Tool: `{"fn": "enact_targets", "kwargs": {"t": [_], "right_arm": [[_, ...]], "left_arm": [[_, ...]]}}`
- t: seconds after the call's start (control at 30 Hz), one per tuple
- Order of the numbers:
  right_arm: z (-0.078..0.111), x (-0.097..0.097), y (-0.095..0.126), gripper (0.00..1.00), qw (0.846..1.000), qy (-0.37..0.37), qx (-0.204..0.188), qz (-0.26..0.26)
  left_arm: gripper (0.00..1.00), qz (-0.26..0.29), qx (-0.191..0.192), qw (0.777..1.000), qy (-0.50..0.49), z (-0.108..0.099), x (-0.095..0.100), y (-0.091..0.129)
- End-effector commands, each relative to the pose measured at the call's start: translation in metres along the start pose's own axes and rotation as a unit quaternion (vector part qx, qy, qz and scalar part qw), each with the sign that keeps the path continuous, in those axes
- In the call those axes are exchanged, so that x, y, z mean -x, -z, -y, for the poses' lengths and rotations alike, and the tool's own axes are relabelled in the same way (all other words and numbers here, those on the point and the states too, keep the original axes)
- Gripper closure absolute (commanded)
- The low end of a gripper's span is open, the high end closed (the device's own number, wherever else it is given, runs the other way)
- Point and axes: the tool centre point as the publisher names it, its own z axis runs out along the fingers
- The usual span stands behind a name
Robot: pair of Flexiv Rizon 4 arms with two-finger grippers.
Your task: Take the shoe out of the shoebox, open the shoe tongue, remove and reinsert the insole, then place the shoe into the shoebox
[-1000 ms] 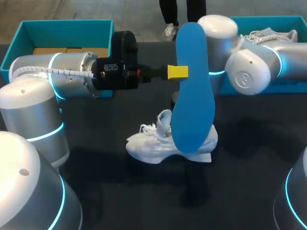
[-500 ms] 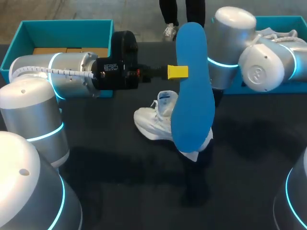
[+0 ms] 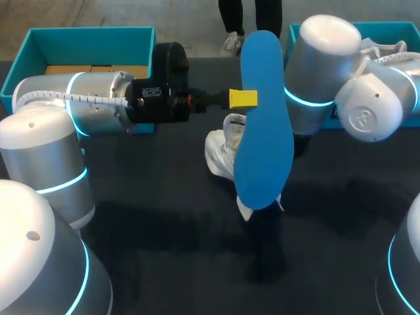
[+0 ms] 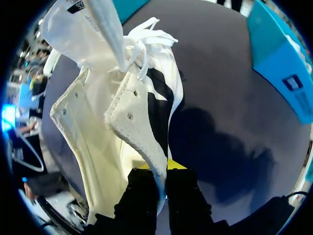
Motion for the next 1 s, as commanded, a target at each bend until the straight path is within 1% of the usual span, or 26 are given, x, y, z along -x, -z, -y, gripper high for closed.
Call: {"fn": "enact_targets", "kwargs": {"t": [0.03, 0.23, 0.3, 0.53, 0.77, 1.0], "right_arm": [[-0.003, -0.009, -0.007, 1.00, 0.993, -0.115, 0.019, 0.034], [-0.007, -0.012, -0.009, 1.00, 0.992, -0.119, 0.017, 0.039], [-0.009, -0.012, -0.011, 1.00, 0.993, -0.108, 0.023, 0.036], [-0.012, -0.015, -0.013, 1.00, 0.996, -0.085, 0.021, 0.033], [-0.008, -0.019, -0.014, 1.00, 0.995, -0.092, 0.026, 0.036], [-0.005, -0.027, -0.020, 1.00, 0.995, -0.092, 0.021, 0.031]], "left_arm": [[1.00, 0.000, -0.002, 1.000, 0.000, -0.002, -0.001, 0.001], [1.00, 0.000, -0.002, 1.000, 0.000, -0.002, -0.001, 0.001], [1.00, 0.000, -0.002, 1.000, 0.000, -0.002, -0.001, 0.001], [1.00, 0.000, -0.002, 1.000, 0.000, -0.002, -0.001, 0.001], [1.00, 0.000, -0.002, 1.000, 0.000, -0.002, -0.001, 0.001], [1.00, 0.000, -0.002, 1.000, 0.000, -0.002, -0.001, 0.001]]}}
